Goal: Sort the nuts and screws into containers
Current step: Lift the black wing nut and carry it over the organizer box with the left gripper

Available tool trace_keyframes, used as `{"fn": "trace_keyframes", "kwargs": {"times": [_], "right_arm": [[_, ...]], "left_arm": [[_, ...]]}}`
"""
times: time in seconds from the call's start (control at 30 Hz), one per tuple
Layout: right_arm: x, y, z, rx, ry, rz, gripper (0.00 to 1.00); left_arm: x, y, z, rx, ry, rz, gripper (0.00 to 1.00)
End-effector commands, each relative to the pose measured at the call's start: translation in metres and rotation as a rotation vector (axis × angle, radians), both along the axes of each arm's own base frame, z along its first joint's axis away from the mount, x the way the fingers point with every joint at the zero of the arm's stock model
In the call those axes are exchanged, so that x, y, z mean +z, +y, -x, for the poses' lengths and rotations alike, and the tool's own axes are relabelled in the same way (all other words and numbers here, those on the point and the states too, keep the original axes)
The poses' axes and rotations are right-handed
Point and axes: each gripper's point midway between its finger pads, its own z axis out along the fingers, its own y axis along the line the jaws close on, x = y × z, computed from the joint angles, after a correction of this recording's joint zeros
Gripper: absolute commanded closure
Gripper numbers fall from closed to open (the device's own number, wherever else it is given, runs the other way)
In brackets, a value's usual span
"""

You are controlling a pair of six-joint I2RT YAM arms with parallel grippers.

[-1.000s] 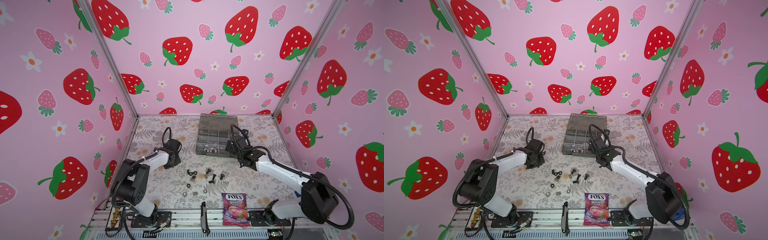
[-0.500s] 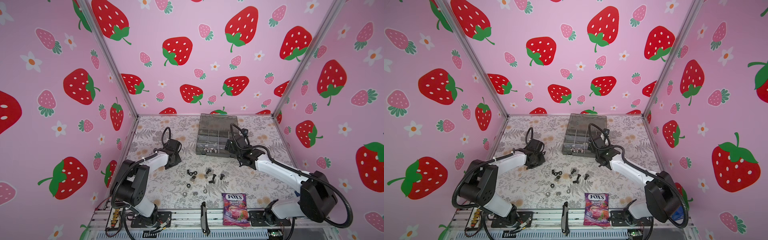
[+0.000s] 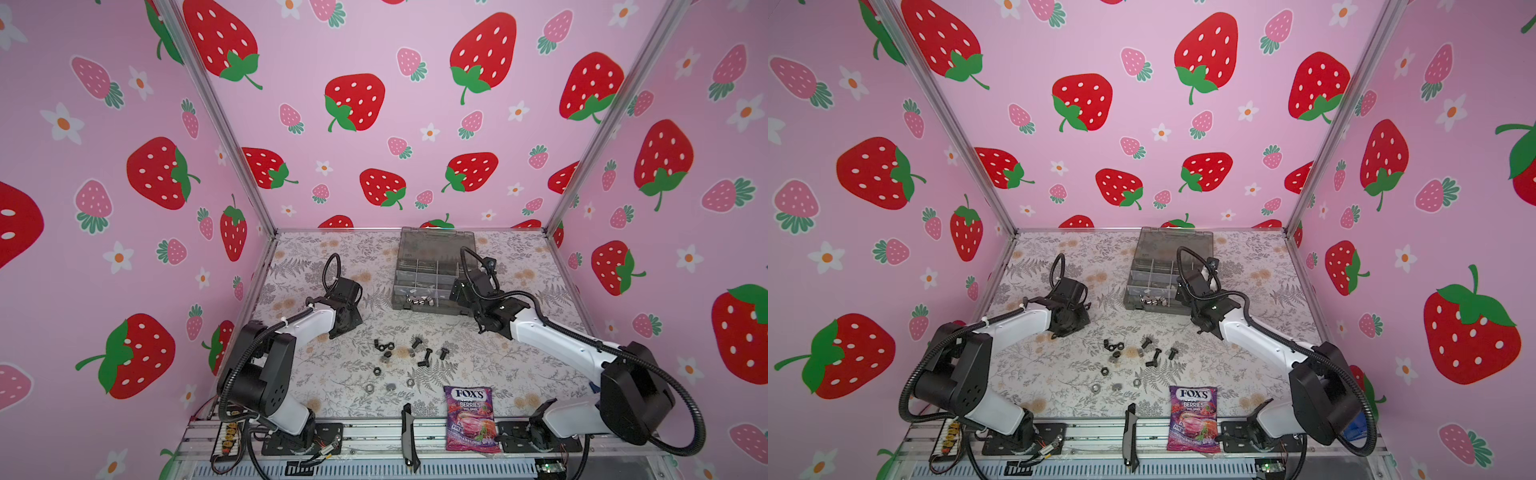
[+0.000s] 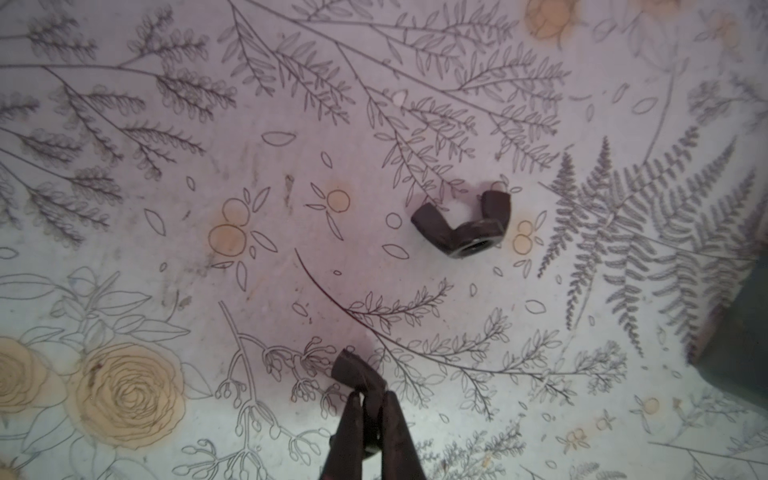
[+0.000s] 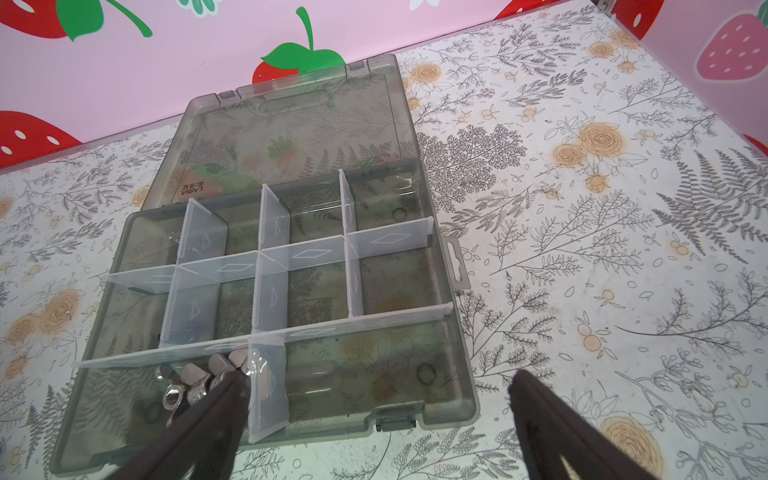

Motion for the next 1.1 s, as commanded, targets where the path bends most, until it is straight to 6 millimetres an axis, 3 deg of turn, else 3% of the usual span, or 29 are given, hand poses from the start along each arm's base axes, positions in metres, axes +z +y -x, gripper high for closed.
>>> {"fn": "trace_keyframes", "kwargs": {"times": [0.0, 0.2, 0.53, 0.87, 1.07], "right_arm": [[0.008, -0.005, -0.004, -0.04, -0.018, -0.004, 0.0], [0.006, -0.005, -0.005, -0.048, -0.015, -0.016, 0.0], [0.0, -0.008, -0.003, -0.065, -0.004, -0.014, 0.0], [0.0, -0.014, 0.0, -0.09, -0.009, -0.024, 0.0], [0.005, -0.012, -0.003, -0.082, -0.014, -0.008, 0.0]], "left_arm": [[0.023, -0.002, -0.011, -0.009, -0.058, 0.004, 1.0], [0.058, -0.026, -0.035, -0.078, -0.17, 0.025, 1.0], [0.106, -0.104, -0.09, -0.285, -0.311, 0.08, 1.0], [0.127, -0.167, -0.127, -0.407, -0.361, 0.147, 1.0], [0.123, -0.194, -0.14, -0.441, -0.369, 0.181, 1.0]]}}
